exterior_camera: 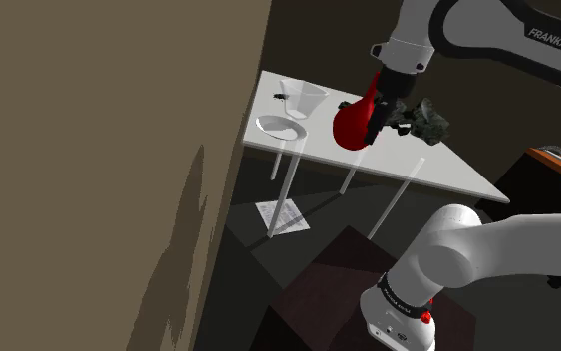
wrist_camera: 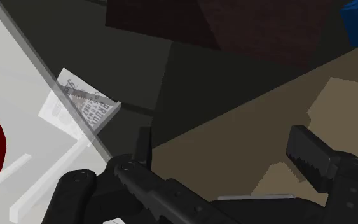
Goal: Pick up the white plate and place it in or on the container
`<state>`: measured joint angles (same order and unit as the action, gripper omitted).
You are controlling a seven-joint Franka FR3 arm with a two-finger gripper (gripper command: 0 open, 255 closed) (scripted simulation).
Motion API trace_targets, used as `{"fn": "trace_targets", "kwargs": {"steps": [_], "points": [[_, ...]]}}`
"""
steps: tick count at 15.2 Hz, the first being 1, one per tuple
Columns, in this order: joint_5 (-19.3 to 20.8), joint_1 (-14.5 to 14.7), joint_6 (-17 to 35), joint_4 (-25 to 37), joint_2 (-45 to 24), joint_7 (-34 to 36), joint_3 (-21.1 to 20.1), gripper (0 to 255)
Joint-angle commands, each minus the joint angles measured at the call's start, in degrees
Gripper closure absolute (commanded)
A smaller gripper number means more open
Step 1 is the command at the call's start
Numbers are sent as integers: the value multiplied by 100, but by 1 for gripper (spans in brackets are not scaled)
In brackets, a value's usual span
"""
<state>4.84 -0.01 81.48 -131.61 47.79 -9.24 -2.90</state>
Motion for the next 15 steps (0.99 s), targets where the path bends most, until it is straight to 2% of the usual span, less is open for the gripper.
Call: {"fn": "trace_targets", "kwargs": {"steps": [1,8,15], "points": [[0,0,0,0,0,0,0,0],[1029,375,2045,-1259,243,-1740,719,0],[1992,682,4396,-1933,-264,-3333,1677,0]]}}
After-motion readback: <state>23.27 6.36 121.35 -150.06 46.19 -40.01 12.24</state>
